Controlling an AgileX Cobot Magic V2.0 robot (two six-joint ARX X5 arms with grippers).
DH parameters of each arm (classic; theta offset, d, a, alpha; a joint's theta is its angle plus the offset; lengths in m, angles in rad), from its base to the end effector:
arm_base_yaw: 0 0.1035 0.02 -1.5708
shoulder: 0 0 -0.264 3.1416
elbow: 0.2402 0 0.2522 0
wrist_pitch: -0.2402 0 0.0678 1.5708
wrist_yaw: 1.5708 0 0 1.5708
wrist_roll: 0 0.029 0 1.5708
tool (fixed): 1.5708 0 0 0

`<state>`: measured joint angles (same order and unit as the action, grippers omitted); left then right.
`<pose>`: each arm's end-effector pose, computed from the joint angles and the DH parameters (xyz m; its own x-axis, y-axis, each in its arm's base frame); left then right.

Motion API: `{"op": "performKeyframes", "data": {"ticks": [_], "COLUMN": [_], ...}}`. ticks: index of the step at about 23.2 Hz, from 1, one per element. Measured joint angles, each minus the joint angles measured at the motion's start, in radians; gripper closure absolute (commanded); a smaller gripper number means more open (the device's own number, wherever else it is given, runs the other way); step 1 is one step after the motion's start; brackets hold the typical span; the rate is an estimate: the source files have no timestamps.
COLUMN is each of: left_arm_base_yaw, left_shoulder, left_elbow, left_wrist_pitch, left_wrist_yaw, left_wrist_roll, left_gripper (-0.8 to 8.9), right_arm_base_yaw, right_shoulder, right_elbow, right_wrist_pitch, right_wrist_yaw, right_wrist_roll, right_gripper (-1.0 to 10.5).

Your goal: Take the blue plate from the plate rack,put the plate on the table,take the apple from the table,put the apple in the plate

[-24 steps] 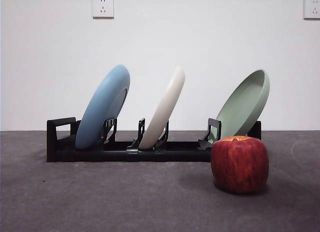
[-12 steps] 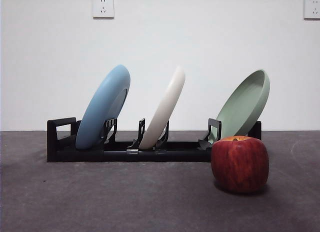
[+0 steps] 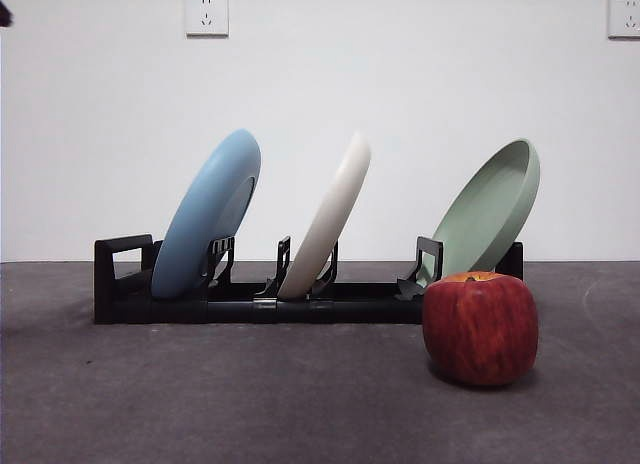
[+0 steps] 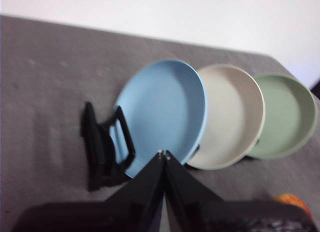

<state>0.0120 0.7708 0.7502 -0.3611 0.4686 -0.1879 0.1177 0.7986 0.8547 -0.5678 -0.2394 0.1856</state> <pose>0.1638 -0.0111 0.3075 0.8334 -0.4417 -0.3323 0.3316 0.8805 -0.3386 0.1588 0.0257 0.3193 0.8133 0.3349 -0.4757 -0.2242 0.9349 0.2750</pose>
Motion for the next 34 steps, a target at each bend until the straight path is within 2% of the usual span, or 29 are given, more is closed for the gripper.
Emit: {"op": "performKeyframes", "data": {"ticks": [4,5,6,7,8,10,14,22,26,30,31,33,34], "left_arm_base_yaw": [-0.001,-0.003,-0.009,-0.018,-0.029,-0.063,-0.153,-0.301,-0.341,-0.360,-0.362,-0.362,-0.362], "left_shoulder": [0.130,0.158,0.185,0.209,0.230,0.270,0.377,0.673,0.813,0.894,0.903,0.912,0.912], "left_elbow": [0.102,0.119,0.134,0.144,0.151,0.163,0.218,0.515,0.612,0.621,0.621,0.621,0.621], "left_wrist_pitch": [-0.040,-0.040,-0.041,-0.041,-0.041,-0.037,-0.019,-0.043,-0.050,-0.058,-0.058,-0.060,-0.061], "left_wrist_yaw": [0.092,0.114,0.127,0.132,0.134,0.133,0.098,-0.123,-0.151,-0.186,-0.188,-0.189,-0.185], "left_wrist_roll": [0.039,0.042,0.046,0.046,0.046,0.046,0.046,0.077,0.094,0.098,0.099,0.099,0.099], "left_gripper": [8.09,7.63,6.69,5.90,5.58,5.57,4.96,4.98,4.99,5.12,5.77,8.40,8.21], "right_arm_base_yaw": [0.000,0.000,0.000,0.000,0.000,0.000,0.000,0.000,0.000,0.000,0.000,0.000,0.000], "right_shoulder": [0.114,0.137,0.156,0.171,0.181,0.184,0.184,0.184,0.184,0.184,0.184,0.184,0.184], "right_elbow": [0.063,0.068,0.068,0.068,0.068,0.068,0.068,0.068,0.068,0.068,0.068,0.068,0.068], "right_wrist_pitch": [-0.013,-0.014,-0.015,-0.019,-0.021,-0.022,-0.022,-0.022,-0.022,-0.022,-0.022,-0.022,-0.022], "right_wrist_yaw": [-0.091,-0.100,-0.101,-0.101,-0.101,-0.101,-0.101,-0.101,-0.101,-0.101,-0.101,-0.101,-0.101], "right_wrist_roll": [-0.029,-0.032,-0.037,-0.042,-0.044,-0.045,-0.044,-0.044,-0.044,-0.044,-0.044,-0.044,-0.044], "right_gripper": [9.4,9.4,9.3,8.7,7.8,6.5,6.3,6.3,6.3,6.3,6.3,6.3,6.3]}}
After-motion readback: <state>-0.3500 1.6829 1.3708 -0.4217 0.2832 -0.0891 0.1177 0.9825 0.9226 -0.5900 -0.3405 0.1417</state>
